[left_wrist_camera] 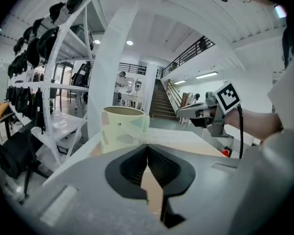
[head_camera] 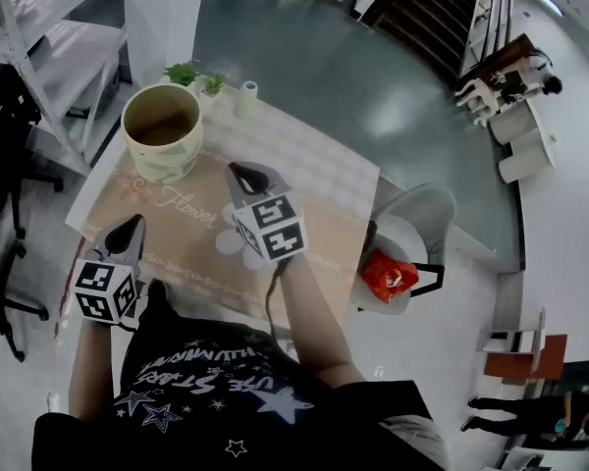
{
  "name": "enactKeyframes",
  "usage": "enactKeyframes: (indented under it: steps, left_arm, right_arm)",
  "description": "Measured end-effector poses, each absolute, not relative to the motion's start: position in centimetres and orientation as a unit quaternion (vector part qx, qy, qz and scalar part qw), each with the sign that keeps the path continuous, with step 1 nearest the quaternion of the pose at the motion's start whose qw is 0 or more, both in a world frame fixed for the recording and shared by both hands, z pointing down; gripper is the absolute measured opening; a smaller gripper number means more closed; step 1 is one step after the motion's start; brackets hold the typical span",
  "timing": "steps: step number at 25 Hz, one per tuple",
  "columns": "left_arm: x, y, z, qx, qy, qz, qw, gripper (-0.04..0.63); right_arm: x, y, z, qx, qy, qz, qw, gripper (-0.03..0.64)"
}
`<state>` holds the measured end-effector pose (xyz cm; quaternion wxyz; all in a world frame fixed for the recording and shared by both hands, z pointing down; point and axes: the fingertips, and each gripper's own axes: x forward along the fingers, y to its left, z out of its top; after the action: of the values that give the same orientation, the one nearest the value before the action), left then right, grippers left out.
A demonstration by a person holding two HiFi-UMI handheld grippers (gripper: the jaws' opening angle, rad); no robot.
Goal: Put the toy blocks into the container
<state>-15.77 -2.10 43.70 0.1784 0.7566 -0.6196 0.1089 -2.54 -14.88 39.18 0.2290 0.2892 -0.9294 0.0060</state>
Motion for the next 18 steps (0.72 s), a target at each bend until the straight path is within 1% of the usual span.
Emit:
enactKeyframes:
  steps: [18]
  left_arm:
    - [-6.5,6.8,44.9,0.699,-0.681,0.112,0.187,0.011]
  right_arm:
    - [6.7,-7.6,42.4,0.239,-0.944,0.031,0.227,0.005]
